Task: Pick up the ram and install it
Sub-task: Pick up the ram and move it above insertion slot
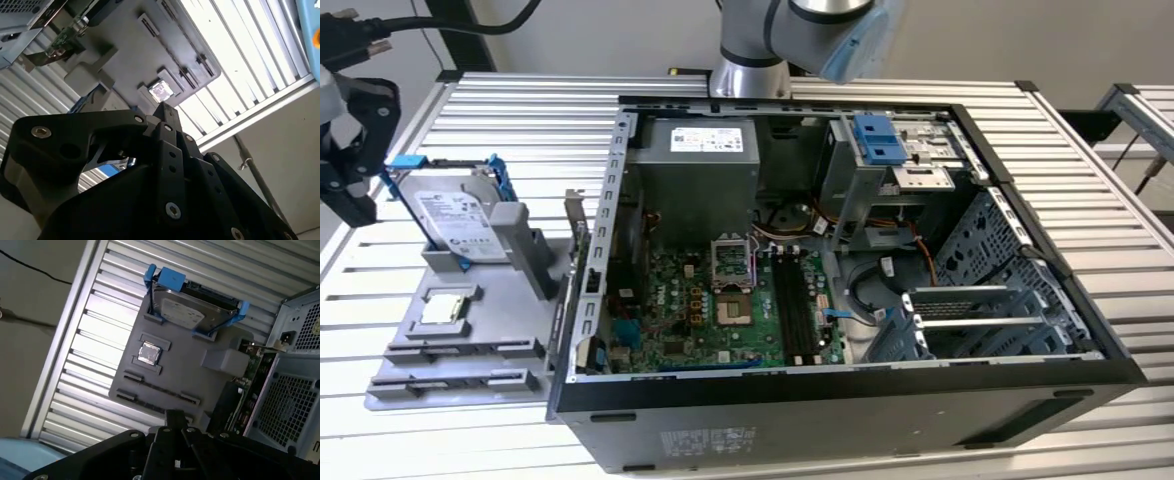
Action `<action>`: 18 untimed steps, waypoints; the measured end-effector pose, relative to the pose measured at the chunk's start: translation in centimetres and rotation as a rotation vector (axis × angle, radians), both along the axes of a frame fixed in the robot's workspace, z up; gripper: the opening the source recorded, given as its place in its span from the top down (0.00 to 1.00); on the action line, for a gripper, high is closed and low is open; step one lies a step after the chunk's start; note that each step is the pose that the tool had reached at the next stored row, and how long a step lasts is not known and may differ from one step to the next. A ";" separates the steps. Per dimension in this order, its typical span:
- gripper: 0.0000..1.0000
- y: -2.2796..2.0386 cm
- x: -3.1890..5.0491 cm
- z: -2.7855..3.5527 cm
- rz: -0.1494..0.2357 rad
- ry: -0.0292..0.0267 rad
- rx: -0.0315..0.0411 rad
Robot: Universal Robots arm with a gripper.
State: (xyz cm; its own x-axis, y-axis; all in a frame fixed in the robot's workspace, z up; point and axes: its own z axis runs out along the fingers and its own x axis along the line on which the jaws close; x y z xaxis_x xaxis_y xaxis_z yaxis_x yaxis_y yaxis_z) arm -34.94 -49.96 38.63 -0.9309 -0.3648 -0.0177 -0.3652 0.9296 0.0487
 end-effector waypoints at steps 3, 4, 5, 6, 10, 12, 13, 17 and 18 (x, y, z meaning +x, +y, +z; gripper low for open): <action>1.00 0.00 0.00 0.00 0.053 0.0000 0.0000; 1.00 0.00 0.00 0.00 0.071 0.0000 0.0000; 1.00 0.00 0.00 0.00 0.089 0.0000 0.0000; 1.00 0.00 0.00 0.00 0.108 -0.0001 0.0000; 1.00 0.00 0.00 0.00 0.181 -0.0005 0.0000; 1.00 0.00 0.00 0.00 0.217 -0.0006 -0.0001; 1.00 0.00 0.00 0.00 0.235 -0.0007 -0.0001; 1.00 0.00 0.00 0.00 0.308 -0.0011 -0.0001; 1.00 0.00 0.00 0.00 0.326 -0.0012 -0.0001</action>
State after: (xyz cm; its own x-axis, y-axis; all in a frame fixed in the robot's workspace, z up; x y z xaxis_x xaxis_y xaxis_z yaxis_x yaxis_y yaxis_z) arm -34.94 -49.96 38.62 -0.7651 -0.6436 -0.0187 -0.6437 0.7638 0.0480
